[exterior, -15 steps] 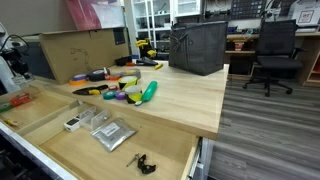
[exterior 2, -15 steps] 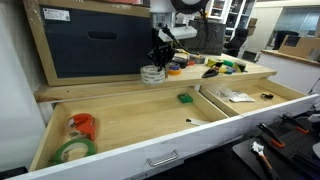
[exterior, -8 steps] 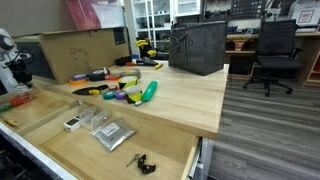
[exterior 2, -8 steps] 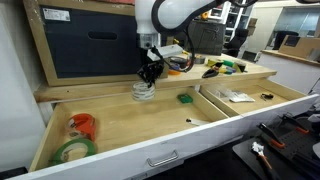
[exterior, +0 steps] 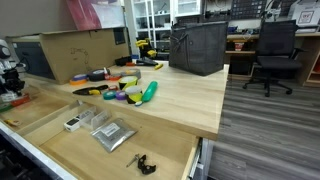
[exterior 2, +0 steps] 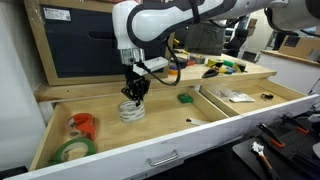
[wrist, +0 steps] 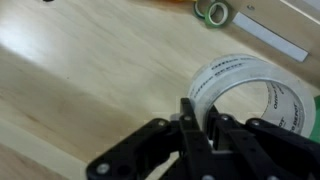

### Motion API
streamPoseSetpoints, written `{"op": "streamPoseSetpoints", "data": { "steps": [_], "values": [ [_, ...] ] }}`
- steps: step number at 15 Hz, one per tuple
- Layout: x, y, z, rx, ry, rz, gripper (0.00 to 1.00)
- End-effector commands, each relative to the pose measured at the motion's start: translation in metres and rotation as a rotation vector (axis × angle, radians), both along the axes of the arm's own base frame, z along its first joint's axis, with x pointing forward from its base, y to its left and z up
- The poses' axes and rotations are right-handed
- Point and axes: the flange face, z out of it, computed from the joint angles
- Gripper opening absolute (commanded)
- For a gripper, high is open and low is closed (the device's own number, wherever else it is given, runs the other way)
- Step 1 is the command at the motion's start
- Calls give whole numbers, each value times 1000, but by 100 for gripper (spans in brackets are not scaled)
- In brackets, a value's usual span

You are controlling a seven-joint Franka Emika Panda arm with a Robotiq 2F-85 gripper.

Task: Pick up the clear cello tape and put it in the top left drawer

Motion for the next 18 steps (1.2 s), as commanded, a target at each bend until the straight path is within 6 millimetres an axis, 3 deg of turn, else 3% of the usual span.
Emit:
{"op": "streamPoseSetpoints", "data": {
  "steps": [1,5,8,13,18],
  "values": [
    [-2,11,-17,-47,58,74,4],
    [-34,30,-42,-124,89,178,4],
    [-59,50,-47,-175,19,254,4],
    [-66,74,-40,-181,-155,292,4],
    [-61,71,-55,-176,-172,290,4]
  ]
}}
